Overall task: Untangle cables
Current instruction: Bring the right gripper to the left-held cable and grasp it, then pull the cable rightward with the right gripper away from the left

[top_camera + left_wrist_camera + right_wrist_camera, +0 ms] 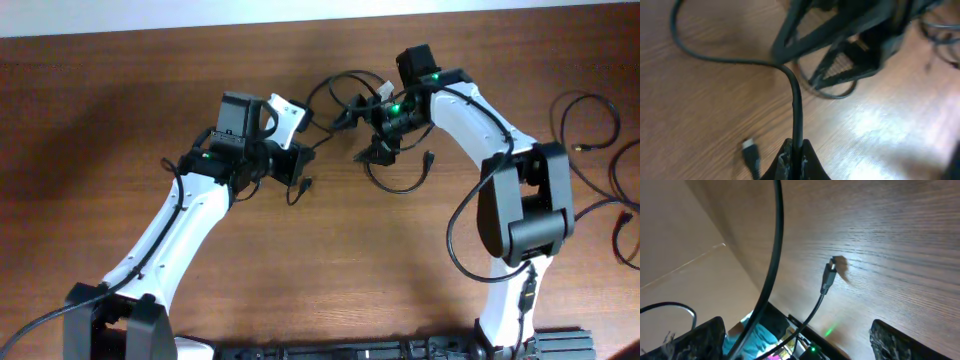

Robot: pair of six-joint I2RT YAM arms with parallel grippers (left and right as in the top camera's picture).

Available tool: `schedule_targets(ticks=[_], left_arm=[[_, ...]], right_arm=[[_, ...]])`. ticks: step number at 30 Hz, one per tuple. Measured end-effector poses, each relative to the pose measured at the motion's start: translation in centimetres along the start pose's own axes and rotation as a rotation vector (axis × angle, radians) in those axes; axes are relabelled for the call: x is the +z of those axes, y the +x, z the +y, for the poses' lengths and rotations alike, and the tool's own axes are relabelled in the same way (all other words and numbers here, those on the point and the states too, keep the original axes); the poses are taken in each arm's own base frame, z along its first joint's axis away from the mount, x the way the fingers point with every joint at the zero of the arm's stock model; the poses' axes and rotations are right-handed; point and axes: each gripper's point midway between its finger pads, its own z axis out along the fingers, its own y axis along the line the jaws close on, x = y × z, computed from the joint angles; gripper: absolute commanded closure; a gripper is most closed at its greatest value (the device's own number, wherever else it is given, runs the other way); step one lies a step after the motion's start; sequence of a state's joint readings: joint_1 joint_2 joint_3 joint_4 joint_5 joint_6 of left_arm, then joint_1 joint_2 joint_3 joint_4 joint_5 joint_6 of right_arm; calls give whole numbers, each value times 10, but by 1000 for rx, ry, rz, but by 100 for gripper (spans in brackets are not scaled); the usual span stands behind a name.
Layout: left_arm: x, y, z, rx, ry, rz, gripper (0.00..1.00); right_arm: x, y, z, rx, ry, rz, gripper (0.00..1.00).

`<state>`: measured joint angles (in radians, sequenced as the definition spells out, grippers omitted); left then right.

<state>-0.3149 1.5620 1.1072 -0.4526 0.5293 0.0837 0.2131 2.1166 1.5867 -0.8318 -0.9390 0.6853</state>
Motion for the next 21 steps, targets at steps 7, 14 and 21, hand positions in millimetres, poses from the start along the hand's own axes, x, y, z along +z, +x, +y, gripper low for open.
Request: schedule_targets(ticks=[7, 14, 21], left_arm=[[-2, -6, -26, 18, 152, -30, 100], [-6, -8, -43, 46, 252, -44, 100], [-6, -6, -44, 50, 258, -36, 60]], right_arm=[[2, -5, 14, -10, -72, 6, 57], [0, 4, 25, -6, -138, 63, 96], [1, 2, 22, -51, -120, 46, 96]])
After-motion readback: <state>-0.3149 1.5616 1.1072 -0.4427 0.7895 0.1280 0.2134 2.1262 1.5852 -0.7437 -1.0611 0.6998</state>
